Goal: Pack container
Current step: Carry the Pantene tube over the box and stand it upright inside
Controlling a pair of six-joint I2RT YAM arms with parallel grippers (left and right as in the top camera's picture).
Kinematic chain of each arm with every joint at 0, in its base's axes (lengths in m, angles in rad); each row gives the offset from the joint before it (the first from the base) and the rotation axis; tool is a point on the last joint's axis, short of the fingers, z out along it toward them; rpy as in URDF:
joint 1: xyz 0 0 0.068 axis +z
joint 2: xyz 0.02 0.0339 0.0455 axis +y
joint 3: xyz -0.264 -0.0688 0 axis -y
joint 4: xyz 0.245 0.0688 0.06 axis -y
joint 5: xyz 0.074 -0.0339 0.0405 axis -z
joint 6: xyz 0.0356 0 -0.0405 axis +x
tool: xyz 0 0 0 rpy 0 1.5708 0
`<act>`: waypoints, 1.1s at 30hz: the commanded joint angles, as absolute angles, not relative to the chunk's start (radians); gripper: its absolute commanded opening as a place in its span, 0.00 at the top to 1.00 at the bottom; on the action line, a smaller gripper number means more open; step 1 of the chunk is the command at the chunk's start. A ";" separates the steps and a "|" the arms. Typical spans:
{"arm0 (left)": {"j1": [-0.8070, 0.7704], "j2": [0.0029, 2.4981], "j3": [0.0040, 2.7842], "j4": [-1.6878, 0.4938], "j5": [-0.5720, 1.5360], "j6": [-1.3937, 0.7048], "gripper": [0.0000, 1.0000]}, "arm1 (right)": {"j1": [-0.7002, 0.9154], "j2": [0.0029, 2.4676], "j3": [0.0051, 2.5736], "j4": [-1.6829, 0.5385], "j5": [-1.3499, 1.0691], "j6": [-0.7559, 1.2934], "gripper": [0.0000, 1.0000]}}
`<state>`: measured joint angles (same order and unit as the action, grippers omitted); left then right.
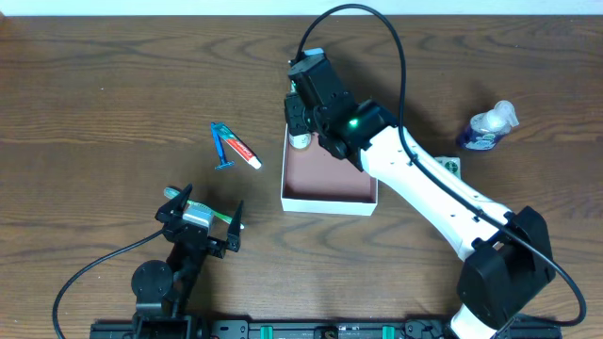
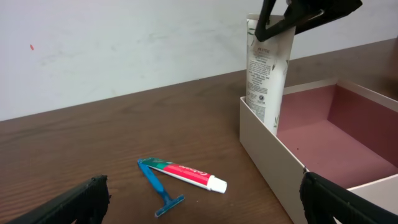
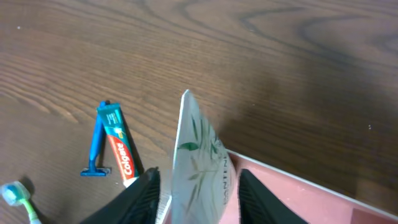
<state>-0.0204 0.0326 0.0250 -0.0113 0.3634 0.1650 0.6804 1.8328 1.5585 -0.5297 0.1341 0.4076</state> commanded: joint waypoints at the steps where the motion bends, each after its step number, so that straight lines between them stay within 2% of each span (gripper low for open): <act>1: -0.014 0.031 0.004 -0.044 0.374 0.178 0.02 | 0.697 1.834 1.570 -0.528 0.141 0.408 0.55; 18: -0.014 0.031 0.004 -0.044 0.374 0.178 0.02 | 0.753 1.834 1.571 -0.567 0.206 0.606 0.55; 24: -0.014 0.031 0.004 -0.044 0.374 0.178 0.02 | 0.750 1.834 1.571 -0.568 0.267 0.601 0.47; 28: -0.014 0.031 0.004 -0.044 0.374 0.178 0.02 | 0.736 1.820 1.584 -0.558 0.266 0.531 0.47; 33: -0.014 0.031 0.004 -0.044 0.374 0.178 0.02 | 0.697 1.745 1.670 -0.661 0.266 0.518 0.42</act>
